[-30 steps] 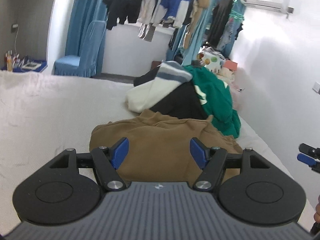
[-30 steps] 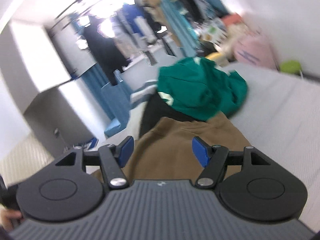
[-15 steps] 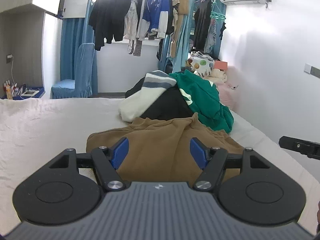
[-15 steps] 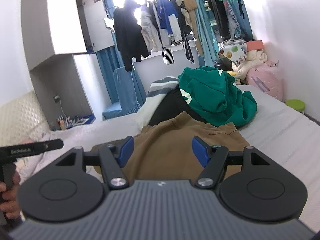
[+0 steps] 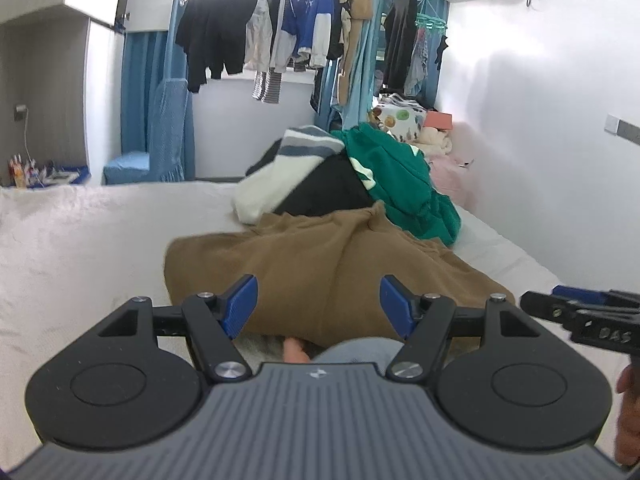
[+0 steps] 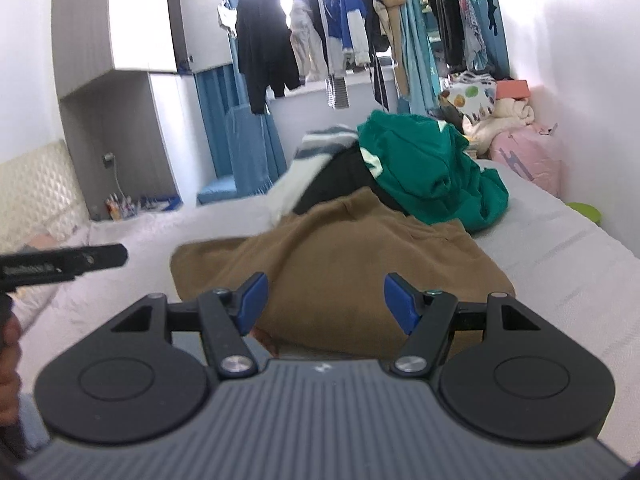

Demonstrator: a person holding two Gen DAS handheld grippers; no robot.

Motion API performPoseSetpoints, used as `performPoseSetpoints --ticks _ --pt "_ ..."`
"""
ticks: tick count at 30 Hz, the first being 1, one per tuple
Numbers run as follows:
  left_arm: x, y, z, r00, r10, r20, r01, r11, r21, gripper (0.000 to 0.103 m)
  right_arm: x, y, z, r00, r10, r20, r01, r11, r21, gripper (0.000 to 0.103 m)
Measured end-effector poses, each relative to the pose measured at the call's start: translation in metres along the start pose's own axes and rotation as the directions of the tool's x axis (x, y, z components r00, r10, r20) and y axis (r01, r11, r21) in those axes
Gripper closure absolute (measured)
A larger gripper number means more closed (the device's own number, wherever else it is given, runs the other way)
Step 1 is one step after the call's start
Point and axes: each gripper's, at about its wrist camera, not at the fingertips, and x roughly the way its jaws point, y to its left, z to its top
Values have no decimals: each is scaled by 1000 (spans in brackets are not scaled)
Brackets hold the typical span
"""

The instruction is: Fold large clothes

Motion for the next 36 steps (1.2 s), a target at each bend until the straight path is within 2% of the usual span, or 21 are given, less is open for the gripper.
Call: performPoseSetpoints --ticks 4,8,16,18,20,22,26,36 --pt "3 -1 -9 1000 17 -11 -17 1000 -11 30 1 -2 -7 1000 -11 -10 11 1000 7 35" --pt "6 0 -12 1000 -11 -28 10 1000 -29 30 3 -6 -10 1000 -7 -20 7 1000 17 35" --pt "3 -3 -9 1000 26 -5 -26 1000 -13 5 1 -11 -8 999 -37 -5 37 999 18 35" --pt "3 -4 -8 999 38 -8 -38 999 1 4 0 -13 -6 999 -51 6 51 999 19 28" --pt "4 -4 -7 999 41 -15 -41 999 2 3 -1 -16 -5 998 -61 19 60 998 23 7" --pt "4 -6 -7 999 41 -19 -41 999 7 2 0 -17 -5 997 -77 15 77 997 31 0" --pt "7 -9 -7 998 48 -33 -48 999 13 2 2 -21 -6 996 -94 -1 94 994 53 0" --pt "12 -13 -7 997 64 -44 -63 998 17 1 -1 -18 -7 996 -90 -2 90 996 24 0"
